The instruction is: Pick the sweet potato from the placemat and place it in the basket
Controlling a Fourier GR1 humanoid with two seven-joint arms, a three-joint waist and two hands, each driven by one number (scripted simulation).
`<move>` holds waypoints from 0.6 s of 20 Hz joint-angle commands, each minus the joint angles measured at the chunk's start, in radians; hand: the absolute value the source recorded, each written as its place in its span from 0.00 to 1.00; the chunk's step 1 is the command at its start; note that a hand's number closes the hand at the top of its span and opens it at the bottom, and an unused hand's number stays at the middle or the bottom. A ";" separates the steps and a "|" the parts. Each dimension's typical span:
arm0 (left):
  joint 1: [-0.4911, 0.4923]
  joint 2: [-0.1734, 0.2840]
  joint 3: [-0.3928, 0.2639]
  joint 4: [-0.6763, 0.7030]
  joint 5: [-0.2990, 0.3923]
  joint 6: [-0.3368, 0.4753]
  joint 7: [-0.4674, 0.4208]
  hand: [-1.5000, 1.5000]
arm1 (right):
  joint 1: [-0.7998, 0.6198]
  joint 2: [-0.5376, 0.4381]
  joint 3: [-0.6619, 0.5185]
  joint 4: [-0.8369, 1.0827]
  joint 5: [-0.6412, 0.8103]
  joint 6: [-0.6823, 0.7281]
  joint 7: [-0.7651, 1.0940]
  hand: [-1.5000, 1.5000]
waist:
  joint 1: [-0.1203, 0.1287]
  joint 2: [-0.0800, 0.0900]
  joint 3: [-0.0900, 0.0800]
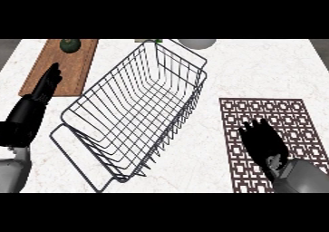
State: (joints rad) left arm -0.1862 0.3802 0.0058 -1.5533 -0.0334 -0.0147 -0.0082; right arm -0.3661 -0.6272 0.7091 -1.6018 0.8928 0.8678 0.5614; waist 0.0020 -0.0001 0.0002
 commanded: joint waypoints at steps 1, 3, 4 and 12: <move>-0.047 -0.048 -0.014 0.046 -0.051 0.024 -0.005 0.50 | 0.062 -0.021 0.006 0.046 0.078 -0.092 -0.077 0.00 | -0.004 0.001 0.000; -0.080 -0.014 0.029 0.012 -0.008 -0.025 0.072 0.50 | 0.018 -0.016 -0.026 0.065 0.079 -0.013 -0.105 0.00 | -0.001 0.001 0.000; -0.018 -0.045 0.006 0.014 -0.052 0.003 0.000 0.50 | 0.044 -0.047 -0.059 0.004 0.074 0.024 -0.109 0.00 | -0.003 0.000 0.000; 0.022 -0.076 0.018 -0.016 -0.077 -0.016 0.004 0.50 | 0.111 -0.071 -0.102 0.065 0.188 -0.093 -0.207 0.00 | -0.001 0.000 0.000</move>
State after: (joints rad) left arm -0.1887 0.3296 0.0325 -1.5497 -0.0862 -0.0387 -0.0115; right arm -0.2804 -0.6444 0.6360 -1.5650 1.0431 0.8280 0.4335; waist 0.0008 -0.0007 -0.0001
